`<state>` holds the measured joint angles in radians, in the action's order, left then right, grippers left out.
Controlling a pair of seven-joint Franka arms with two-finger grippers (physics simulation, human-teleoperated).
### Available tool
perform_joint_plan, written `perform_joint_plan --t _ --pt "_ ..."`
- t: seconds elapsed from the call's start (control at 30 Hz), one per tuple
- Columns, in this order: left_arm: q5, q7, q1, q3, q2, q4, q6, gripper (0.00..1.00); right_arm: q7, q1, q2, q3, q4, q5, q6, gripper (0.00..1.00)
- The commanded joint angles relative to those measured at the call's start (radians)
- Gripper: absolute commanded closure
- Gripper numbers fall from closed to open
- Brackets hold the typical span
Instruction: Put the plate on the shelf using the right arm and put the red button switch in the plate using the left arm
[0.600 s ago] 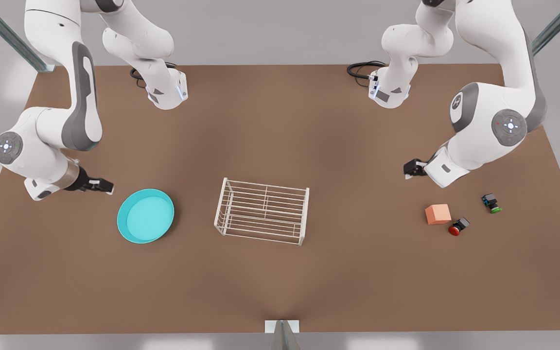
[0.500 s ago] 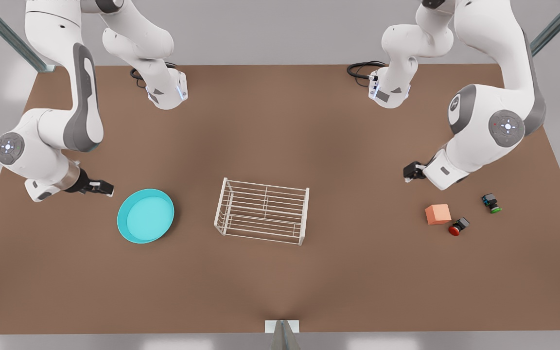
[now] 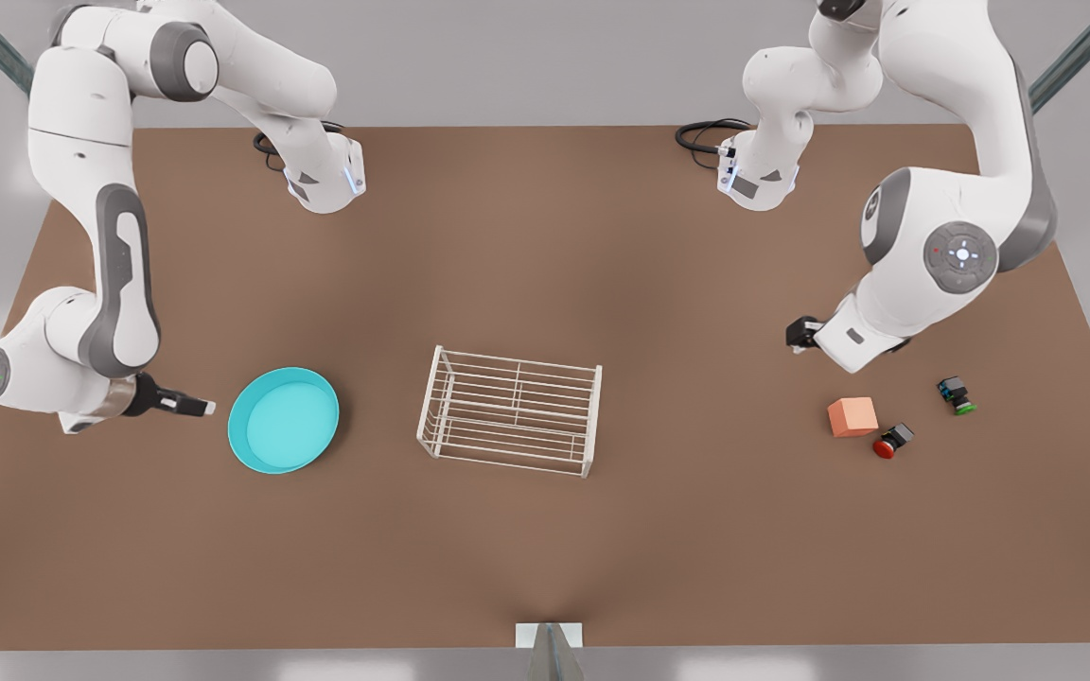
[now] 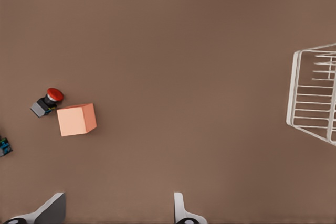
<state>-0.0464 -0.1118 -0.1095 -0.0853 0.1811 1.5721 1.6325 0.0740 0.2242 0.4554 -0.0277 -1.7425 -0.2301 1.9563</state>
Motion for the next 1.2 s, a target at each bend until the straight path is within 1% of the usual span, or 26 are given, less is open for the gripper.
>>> perform_joint_plan --t 0.0,0.1,0.23,0.57,0.63,0.7,0.73,0.9,0.93,0.97,1.03,1.17 --pt "-0.001 -0.088 -0.004 -0.002 0.000 0.003 -0.022 0.00 0.300 -0.011 0.009 0.002 0.000 -0.009 0.052 0.00" --pt "0.002 -0.088 -0.004 -0.002 0.000 0.003 -0.022 0.00 0.454 -0.008 0.057 0.000 -0.002 -0.006 0.134 0.00" --pt "0.003 -0.075 -0.001 -0.002 0.004 0.003 -0.022 0.00 0.486 -0.011 0.083 0.000 -0.026 -0.005 0.196 0.00" --pt "-0.004 -0.078 0.001 -0.002 0.011 0.003 0.000 0.00 0.497 0.015 0.177 0.011 -0.018 -0.037 0.205 0.02" --pt "-0.004 -0.078 0.001 -0.002 0.009 0.005 0.000 0.00 0.495 0.014 0.184 0.012 -0.015 -0.041 0.211 0.07" --pt "-0.004 -0.078 0.001 -0.002 0.009 0.005 0.000 0.00 0.492 0.012 0.189 0.026 -0.017 -0.055 0.233 0.08" --pt "-0.004 -0.078 0.001 -0.002 0.009 0.005 0.000 0.00 0.492 0.009 0.189 0.026 -0.015 -0.057 0.233 0.12" --pt "-0.006 -0.078 0.001 -0.002 0.009 0.006 0.000 0.00 0.492 0.009 0.197 0.029 -0.015 -0.063 0.234 0.22" --pt "-0.006 -0.078 0.001 -0.002 0.009 0.006 0.000 0.00 0.492 0.009 0.197 0.031 -0.015 -0.063 0.234 0.30" --pt "-0.006 -0.078 0.001 -0.002 0.009 0.006 0.000 0.00 0.491 0.009 0.197 0.031 -0.015 -0.063 0.234 0.33" --pt "-0.006 -0.078 0.001 -0.002 0.009 0.006 0.000 0.00 0.484 0.009 0.203 0.031 -0.015 -0.064 0.234 0.35" --pt "-0.006 -0.078 0.001 -0.002 0.009 0.011 -0.002 0.00 0.491 0.009 0.203 0.031 -0.015 -0.064 0.234 0.51"
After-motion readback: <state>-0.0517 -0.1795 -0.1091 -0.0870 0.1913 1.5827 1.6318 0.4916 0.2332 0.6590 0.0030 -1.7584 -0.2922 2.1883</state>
